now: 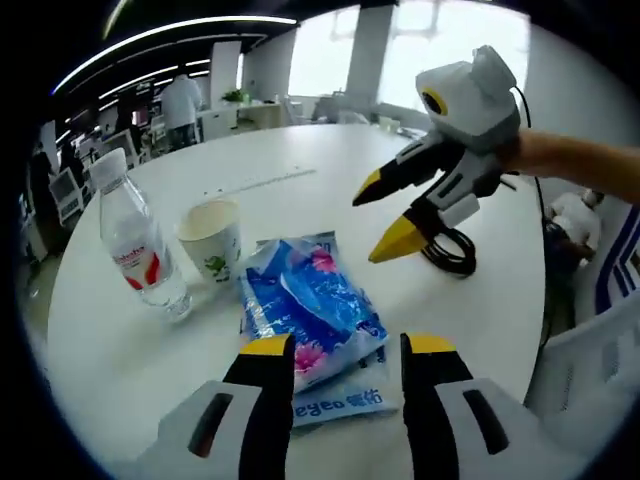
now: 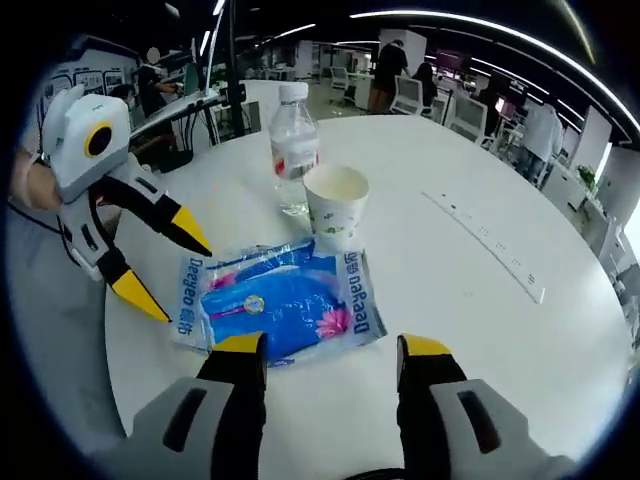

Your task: Arrange the tabletop items into an orderly group along one side of the table until the central work area is clear of visible clutter.

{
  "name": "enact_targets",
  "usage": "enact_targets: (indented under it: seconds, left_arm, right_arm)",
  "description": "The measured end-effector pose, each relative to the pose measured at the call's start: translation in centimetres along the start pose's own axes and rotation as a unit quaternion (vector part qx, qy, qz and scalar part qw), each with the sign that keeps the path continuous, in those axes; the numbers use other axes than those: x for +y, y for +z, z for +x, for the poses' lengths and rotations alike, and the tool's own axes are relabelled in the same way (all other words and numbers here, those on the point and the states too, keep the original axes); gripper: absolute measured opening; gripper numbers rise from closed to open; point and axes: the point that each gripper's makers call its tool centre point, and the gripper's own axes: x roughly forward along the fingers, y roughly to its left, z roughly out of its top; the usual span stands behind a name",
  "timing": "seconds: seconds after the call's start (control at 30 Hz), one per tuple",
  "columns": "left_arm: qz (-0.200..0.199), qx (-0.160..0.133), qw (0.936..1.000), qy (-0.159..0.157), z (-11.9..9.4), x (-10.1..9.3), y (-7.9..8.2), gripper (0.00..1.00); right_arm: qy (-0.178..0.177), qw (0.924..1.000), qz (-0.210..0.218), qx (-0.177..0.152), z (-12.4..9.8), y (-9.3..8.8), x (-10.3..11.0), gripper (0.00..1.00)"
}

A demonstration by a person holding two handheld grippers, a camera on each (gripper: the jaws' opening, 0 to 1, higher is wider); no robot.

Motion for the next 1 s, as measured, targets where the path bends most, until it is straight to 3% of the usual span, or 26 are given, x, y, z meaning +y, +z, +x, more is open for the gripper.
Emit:
enact_targets:
  seconds: [0.23, 0.5, 0.67, 1.0]
  left_arm:
    - [-0.004, 0.003, 1.0000, 0.000, 0.2, 0.4, -0.3, 0.36]
    - [-0.011, 0.005, 0.9999, -0.007, 0.5, 0.4, -0.8, 0.28]
    - [-0.019, 0.004, 0.9998, -0.008, 0.3, 0.4, -1.1, 0.27]
    - [-0.036, 0.015, 0.9991, -0.014, 0.2, 0.0, -2.3, 0.23]
  right_arm:
    - [0.015, 0.9994, -0.030, 0.005, 1.3, 0.8, 0.2, 0.43]
    - [0.039, 0.9972, -0.064, 0.007, 3.0, 0.3, -0.2, 0.34]
    - [0.040, 0.9983, -0.042, 0.006, 3.9, 0.8, -0.9, 0.30]
    - [0.041, 0.9982, -0.043, 0.003, 5.3, 1.2, -1.2, 0.17]
